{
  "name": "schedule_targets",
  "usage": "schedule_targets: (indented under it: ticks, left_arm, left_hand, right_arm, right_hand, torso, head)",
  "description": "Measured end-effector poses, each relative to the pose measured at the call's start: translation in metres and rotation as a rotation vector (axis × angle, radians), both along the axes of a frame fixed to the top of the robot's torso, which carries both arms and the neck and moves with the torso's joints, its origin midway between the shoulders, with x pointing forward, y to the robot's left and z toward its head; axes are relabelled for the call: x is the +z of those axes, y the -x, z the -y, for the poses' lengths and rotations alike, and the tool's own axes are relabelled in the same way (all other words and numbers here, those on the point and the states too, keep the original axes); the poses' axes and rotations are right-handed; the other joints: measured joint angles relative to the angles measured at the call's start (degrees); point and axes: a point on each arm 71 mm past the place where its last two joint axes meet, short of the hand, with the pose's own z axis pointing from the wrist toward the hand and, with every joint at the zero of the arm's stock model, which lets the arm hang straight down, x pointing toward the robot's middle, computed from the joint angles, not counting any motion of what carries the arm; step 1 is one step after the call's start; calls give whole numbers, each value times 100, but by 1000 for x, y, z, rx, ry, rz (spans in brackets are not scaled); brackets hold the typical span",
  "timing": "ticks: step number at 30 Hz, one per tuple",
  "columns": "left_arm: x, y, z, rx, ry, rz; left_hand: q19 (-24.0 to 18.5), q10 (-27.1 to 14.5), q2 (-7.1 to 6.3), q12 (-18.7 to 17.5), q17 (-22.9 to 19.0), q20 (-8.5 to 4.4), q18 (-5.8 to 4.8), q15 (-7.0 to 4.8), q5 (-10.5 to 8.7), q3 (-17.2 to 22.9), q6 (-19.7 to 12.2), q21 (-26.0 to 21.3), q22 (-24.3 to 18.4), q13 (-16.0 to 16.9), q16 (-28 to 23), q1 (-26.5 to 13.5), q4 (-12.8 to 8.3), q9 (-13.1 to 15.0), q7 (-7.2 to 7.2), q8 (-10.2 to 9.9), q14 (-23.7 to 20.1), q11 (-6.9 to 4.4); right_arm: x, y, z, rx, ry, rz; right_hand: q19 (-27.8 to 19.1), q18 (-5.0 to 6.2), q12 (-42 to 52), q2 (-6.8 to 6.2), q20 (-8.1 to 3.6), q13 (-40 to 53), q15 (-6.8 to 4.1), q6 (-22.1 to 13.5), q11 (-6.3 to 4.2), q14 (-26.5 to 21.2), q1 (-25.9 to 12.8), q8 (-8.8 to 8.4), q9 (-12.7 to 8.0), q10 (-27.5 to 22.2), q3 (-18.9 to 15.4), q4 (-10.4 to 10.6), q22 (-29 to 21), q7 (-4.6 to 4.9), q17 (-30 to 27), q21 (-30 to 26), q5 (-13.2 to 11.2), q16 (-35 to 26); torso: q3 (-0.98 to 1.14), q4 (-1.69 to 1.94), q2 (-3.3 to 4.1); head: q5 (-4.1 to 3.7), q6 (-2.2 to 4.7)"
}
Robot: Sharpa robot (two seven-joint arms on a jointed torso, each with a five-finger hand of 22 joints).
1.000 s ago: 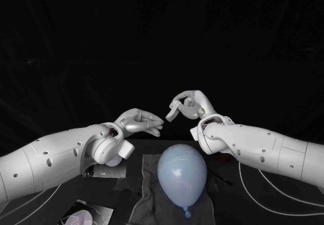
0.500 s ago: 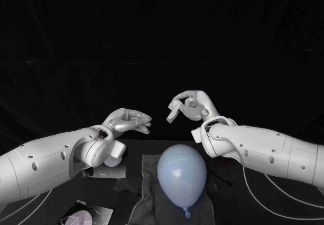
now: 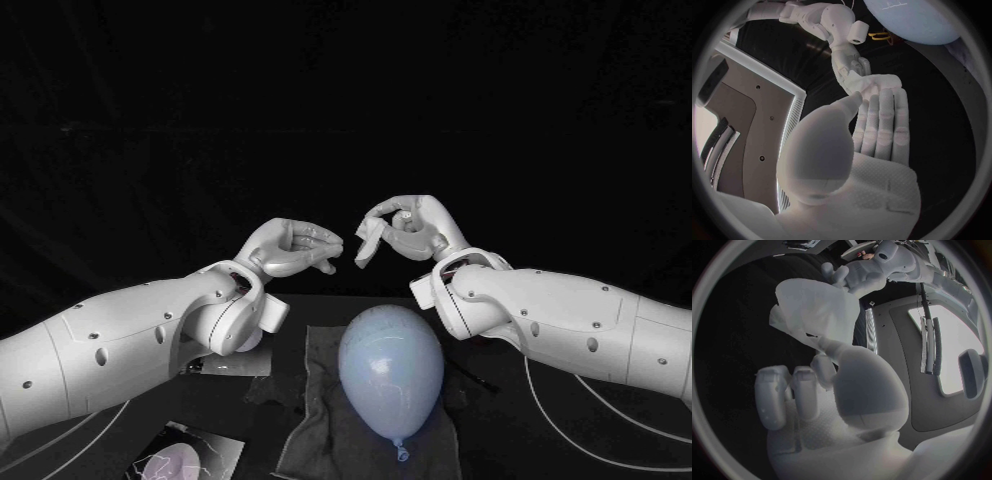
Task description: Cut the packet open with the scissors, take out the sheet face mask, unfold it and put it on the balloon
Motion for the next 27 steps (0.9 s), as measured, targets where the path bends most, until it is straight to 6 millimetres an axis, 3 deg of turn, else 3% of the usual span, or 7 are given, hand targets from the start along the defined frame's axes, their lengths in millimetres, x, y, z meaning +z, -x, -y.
schedule_targets:
  ticks: [6,12,24,27]
  left_arm:
    - [3,3,13,-33,-61,80]
    - [4,5,19,-48,-116,134]
    - [4,7,27,-60,-167,173]
    - [4,7,28,-60,-170,174]
  left_hand:
    - [-246,-326,-187,-68,59,143,-2,112,0,-193,-33,-166,-90,-29,29,-188,193,-36,32,-49,-330,97]
    - [-269,-325,-234,-11,111,166,-6,92,0,-298,8,-208,-139,-6,152,-174,298,-38,-8,-38,-397,95]
    - [-225,-232,-256,133,193,209,-11,65,0,-466,146,-252,-169,73,345,-196,501,-38,-59,47,-424,3]
    - [-142,-175,-126,206,221,186,-11,54,0,-410,223,-252,-169,109,434,-67,557,-38,-110,80,-413,-44]
  right_arm:
    - [-2,1,-4,14,11,-12]
    - [-2,1,-6,20,19,-15]
    - [-3,2,-10,32,38,-17]
    - [-3,3,-11,36,44,-16]
  right_hand:
    - [0,0,0,0,0,-2,0,-8,0,0,0,25,0,0,0,0,-3,6,1,-3,0,0]
    - [-1,0,-1,-1,0,-2,0,-16,2,0,-1,25,0,-3,-1,0,-2,5,2,-5,-1,-3]
    - [-2,0,-11,-17,1,1,1,-6,3,-1,-17,19,0,-3,-1,0,1,-15,5,-12,-3,-20]
    - [-2,0,-11,-18,2,0,1,-7,3,-1,-18,18,0,-3,-1,0,2,-15,5,-12,-3,-5]
  torso:
    - [-2,0,-2]
    - [-3,0,-5]
    - [-6,1,-7]
    - [-5,1,-7]
  head:
    - [1,-13]
    - [1,-23]
    - [-7,-21]
    - [-3,-18]
